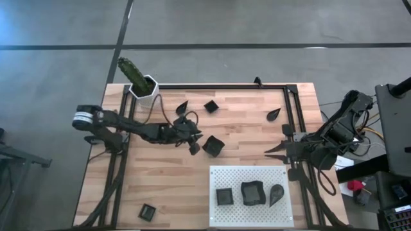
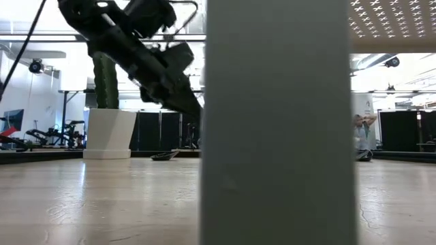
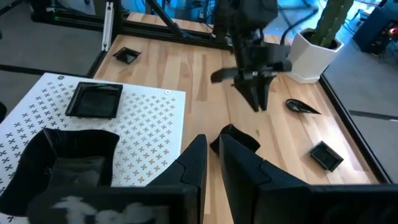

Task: Pick & Place Mini shaped plates
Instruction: Stack the distorted square plate on top of the distorted square plate on the shelf

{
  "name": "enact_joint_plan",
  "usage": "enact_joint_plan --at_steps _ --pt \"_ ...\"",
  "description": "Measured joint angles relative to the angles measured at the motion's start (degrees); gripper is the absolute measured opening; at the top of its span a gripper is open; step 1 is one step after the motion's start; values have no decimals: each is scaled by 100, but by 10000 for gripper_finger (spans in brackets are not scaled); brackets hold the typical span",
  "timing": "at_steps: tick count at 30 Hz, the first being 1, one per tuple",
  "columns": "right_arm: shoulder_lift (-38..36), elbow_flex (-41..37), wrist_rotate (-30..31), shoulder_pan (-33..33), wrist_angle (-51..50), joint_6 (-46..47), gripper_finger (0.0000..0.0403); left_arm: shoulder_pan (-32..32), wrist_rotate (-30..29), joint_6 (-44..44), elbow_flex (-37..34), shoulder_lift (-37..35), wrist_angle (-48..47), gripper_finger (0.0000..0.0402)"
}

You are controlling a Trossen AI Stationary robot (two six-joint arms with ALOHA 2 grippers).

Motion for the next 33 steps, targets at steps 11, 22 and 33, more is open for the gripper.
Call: enact_joint_plan --at_steps 11,22,33 --pt "2 -9 -2 0 -2 116 43 15 470 -556 496 931 13 81" --pt "2 -11 -4 -1 -7 134 43 42 492 -989 577 1196 4 81" --pt "4 -11 -7 0 -7 134 43 42 498 -1219 574 1352 23 81"
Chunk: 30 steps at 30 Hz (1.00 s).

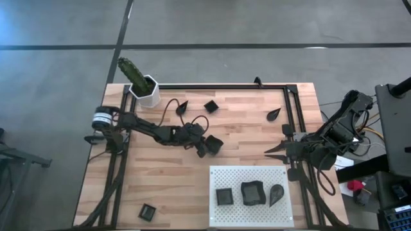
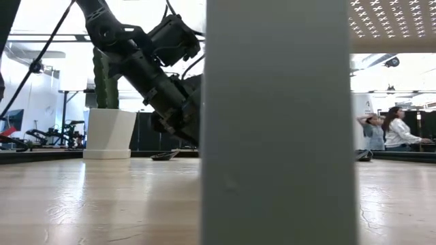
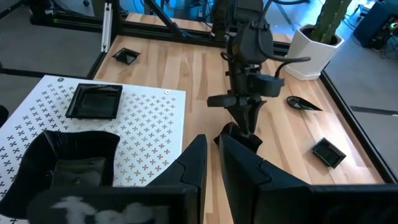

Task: Pick & Place Mini shaped plates
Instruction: Stack the distorted square plate on top of the distorted square plate on the shelf

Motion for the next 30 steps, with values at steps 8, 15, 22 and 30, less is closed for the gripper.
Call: enact_joint_plan --at_steps 8,15,22,30 --pt "0 0 0 0 -2 0 43 3 294 -13 55 60 4 81" --pt "0 0 -4 0 -2 -84 43 -2 407 -160 66 130 2 81" --pt "0 -3 -4 0 -2 -92 43 0 407 -147 91 219 0 75" --pt "0 -49 -4 -2 -3 -92 43 12 419 -89 109 202 21 6"
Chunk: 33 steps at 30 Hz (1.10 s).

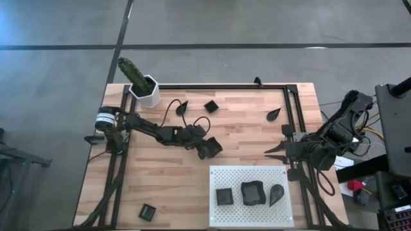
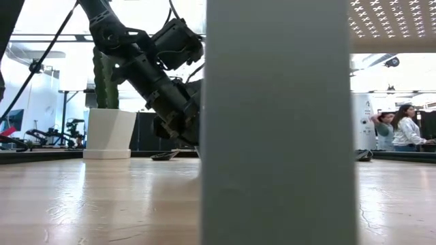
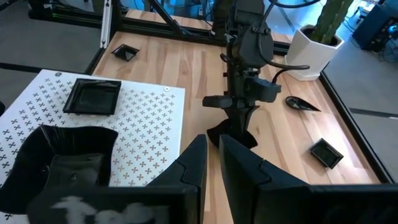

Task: Pick & Place Mini shaped plates
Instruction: Stack the distorted square plate on top of the distorted square plate on the shelf

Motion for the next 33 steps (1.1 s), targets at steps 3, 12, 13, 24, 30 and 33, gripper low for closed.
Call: enact_joint_plan --at_steps 3,12,13,24,30,33 --pt "0 -35 -2 2 1 -2 43 22 -20 21 0 -77 -10 2" --pt "0 -104 -6 0 8 26 43 152 -654 530 488 -631 -922 1" --pt "0 -104 -4 0 10 26 43 168 -750 607 595 -682 -1064 1" --pt "-2 -126 -4 0 8 -9 43 242 -1002 1646 2245 -888 -2494 0" --pt "-19 -126 0 0 7 -122 43 184 -833 1811 3018 -868 -2874 0" --pt "-22 -119 0 0 4 -124 43 75 -609 1831 3291 -859 -2932 0"
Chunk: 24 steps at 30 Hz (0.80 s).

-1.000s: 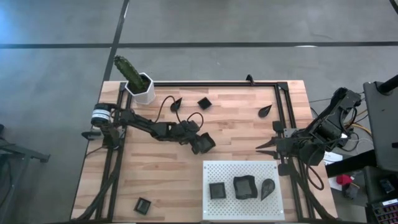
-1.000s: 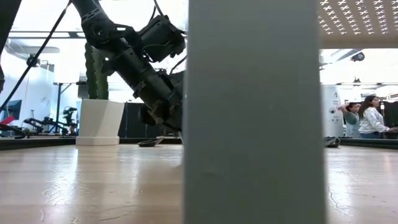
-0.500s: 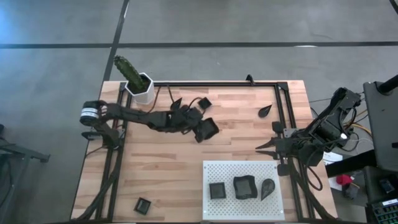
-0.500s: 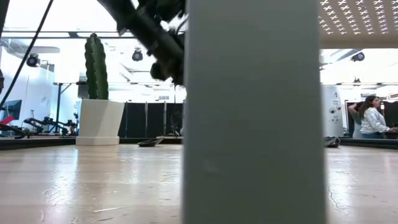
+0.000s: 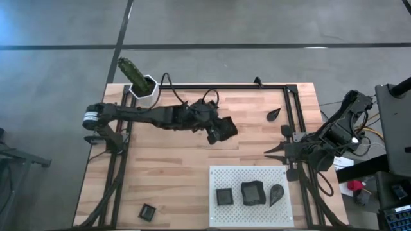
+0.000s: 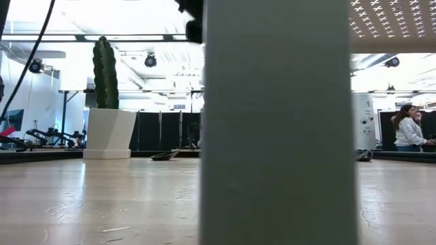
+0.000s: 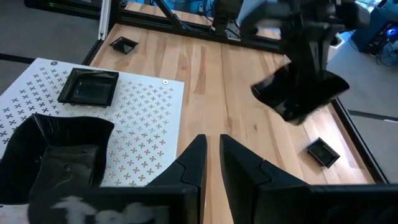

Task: Pick & Place Mini shaped plates
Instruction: Stack the distorted square plate on top of the distorted square plate on the shelf

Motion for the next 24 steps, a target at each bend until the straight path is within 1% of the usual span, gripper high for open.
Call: enact_joint_plan --at_steps 3,8,15,19,24 --pt "-30 24 -2 0 -3 -12 43 -137 173 4 203 1 -25 0" --pt "-157 37 4 1 -6 -84 43 -386 203 3 621 96 -31 0" --pt "-402 37 7 0 -49 -88 43 -658 794 31 1331 568 -213 0" --pt "-539 37 6 2 -56 -88 43 -813 881 19 1674 791 -389 0" --pt "-652 38 9 2 -176 -77 43 -1058 993 -253 1922 1038 -292 0"
